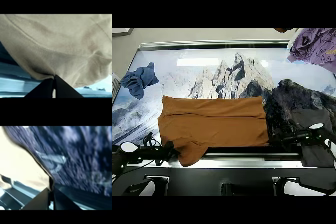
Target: Fold the clothes and pants, and hang the long-sleeved shirts on hangers.
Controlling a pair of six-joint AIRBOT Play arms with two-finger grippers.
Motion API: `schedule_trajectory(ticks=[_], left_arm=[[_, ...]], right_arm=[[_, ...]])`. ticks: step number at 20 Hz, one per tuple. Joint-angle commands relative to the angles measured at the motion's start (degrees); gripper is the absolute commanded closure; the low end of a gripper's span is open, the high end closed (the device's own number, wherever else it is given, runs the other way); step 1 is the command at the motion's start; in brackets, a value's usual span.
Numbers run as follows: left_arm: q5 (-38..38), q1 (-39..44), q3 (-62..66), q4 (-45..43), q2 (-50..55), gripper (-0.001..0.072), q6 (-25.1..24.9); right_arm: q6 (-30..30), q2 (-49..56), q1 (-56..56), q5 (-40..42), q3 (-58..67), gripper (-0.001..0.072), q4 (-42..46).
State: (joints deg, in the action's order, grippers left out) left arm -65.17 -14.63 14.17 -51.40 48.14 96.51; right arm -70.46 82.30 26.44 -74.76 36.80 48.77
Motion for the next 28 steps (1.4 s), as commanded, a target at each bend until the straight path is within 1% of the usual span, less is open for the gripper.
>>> schedule_trajectory(ticks=[1, 3, 6, 8, 10, 12, 15, 17, 18, 19, 21, 24, 26, 28], left_arm=[[0.0, 0.0, 1.2, -0.7, 0.0, 0.0690, 0.0], [-2.4, 0.0, 4.5, -4.6, 0.0, 0.0691, 2.0], [-11.0, 0.0, 12.3, -15.0, -0.4, 0.0691, 4.4], [-17.1, 0.0, 17.3, -20.7, -2.2, 0.0691, 7.1], [-21.7, 0.0, 20.3, -23.6, -4.9, 0.0691, 9.6], [-24.4, 0.0, 22.1, -23.8, -6.9, 0.0691, 9.3], [-22.6, 0.1, 25.2, -23.6, -6.8, 0.0692, 6.4], [-19.3, 0.1, 27.7, -22.7, -4.6, 0.0692, 3.4], [-17.7, 0.1, 29.0, -22.0, -2.8, 0.0692, 2.0], [-16.7, 0.1, 30.4, -21.6, -0.5, 0.0692, 0.8], [-15.2, 0.1, 33.2, -21.5, 4.3, 0.0692, -1.3], [-12.3, 0.1, 38.4, -21.4, 12.2, 0.0692, -3.9], [-10.6, 0.1, 42.4, -20.6, 17.6, 0.0692, -5.5], [-9.4, 0.2, 46.8, -19.7, 23.5, 0.0692, -7.1]], right_arm=[[1.7, 0.0, 0.0, 1.2, -0.1, 0.0679, -2.5], [2.4, -0.3, 0.0, -0.3, -0.1, 0.0680, -2.8], [2.5, -3.6, 0.0, -3.1, -0.1, 0.0681, -1.7], [1.3, -8.3, 0.0, -6.1, -0.1, 0.0681, 0.3], [-1.6, -14.4, 0.0, -8.4, -0.1, 0.0681, 1.7], [-3.8, -20.3, 0.0, -9.1, -0.1, 0.0681, 2.0], [-4.0, -25.2, 0.0, -8.9, 0.1, 0.0682, 1.1], [-1.4, -25.3, 0.0, -7.7, 0.5, 0.0682, -0.9], [1.6, -25.3, -0.3, -6.5, 0.5, 0.0682, -3.8], [3.5, -25.3, -2.1, -4.6, 0.9, 0.0682, -4.5], [4.7, -24.6, -9.6, 1.0, 2.3, 0.0682, -1.5], [-3.4, -21.0, -19.4, 9.7, 7.5, 0.0681, 10.0], [-5.7, -16.5, -22.6, 11.8, 12.5, 0.0681, 13.2], [-7.0, -10.8, -24.0, 11.8, 17.6, 0.0681, 15.0]])
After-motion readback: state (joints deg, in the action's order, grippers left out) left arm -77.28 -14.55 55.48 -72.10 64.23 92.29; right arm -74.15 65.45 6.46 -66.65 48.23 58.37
